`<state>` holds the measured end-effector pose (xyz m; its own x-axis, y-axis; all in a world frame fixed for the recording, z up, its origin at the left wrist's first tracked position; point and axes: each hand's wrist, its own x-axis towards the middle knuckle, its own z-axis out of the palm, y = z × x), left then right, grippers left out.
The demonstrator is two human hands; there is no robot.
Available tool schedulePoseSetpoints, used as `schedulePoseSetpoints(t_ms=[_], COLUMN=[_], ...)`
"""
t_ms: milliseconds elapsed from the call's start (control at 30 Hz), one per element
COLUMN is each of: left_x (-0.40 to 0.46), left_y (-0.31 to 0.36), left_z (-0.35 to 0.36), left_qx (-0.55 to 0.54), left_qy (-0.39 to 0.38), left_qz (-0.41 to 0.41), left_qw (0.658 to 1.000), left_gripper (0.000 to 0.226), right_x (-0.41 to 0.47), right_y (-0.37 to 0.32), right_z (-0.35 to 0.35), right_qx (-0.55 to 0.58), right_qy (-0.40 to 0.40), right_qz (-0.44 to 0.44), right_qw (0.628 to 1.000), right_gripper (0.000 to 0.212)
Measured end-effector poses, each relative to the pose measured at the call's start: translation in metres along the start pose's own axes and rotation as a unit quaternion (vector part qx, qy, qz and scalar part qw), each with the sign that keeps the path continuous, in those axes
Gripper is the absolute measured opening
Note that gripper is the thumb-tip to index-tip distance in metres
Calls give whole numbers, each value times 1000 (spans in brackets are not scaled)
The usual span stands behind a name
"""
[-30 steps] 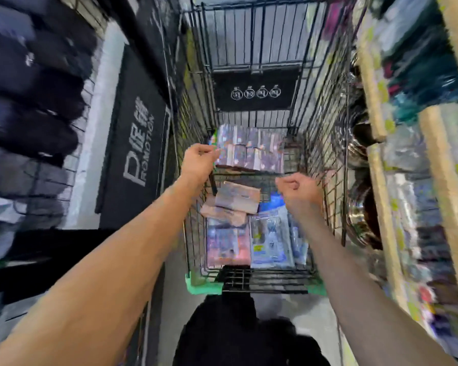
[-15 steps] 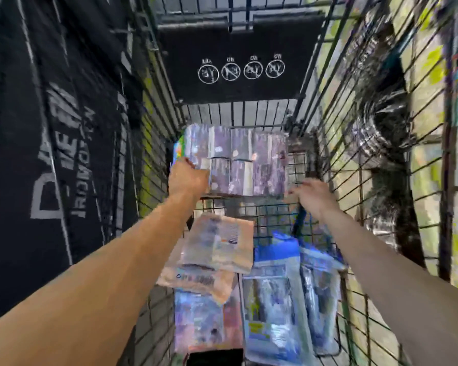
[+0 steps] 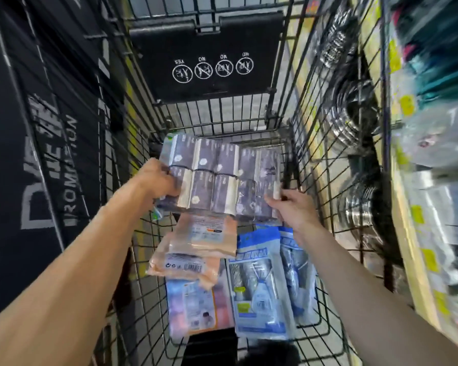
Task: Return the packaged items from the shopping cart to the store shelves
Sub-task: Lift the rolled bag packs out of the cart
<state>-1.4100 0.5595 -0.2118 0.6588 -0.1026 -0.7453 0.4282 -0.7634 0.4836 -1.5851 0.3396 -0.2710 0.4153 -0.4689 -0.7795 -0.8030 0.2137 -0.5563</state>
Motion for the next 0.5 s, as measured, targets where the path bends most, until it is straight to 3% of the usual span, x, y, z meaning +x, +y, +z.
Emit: schedulePoseSetpoints(t_ms=[67, 267, 400, 500], left_x=[-25, -96, -144, -181], left_y=[4, 30, 63, 92], left_z=[-9, -32, -32, -28], left_qx=[26, 29, 7, -1], left_qy=[-11, -43, -1, 7], left_qz=[12, 25, 95, 175], left_qw=[1000, 998, 995, 984], left_gripper=[28, 32, 46, 48], right_x=[-33, -124, -177, -222], right_y=[-4, -36, -50, -51], right_z=[-10, -47, -78, -112], right_qx=[32, 149, 127, 190], right_qy=[16, 27, 43, 91], right_qz=[-19, -110, -208, -242], right_qw=[999, 982, 969, 947], right_gripper=[49, 25, 33, 45])
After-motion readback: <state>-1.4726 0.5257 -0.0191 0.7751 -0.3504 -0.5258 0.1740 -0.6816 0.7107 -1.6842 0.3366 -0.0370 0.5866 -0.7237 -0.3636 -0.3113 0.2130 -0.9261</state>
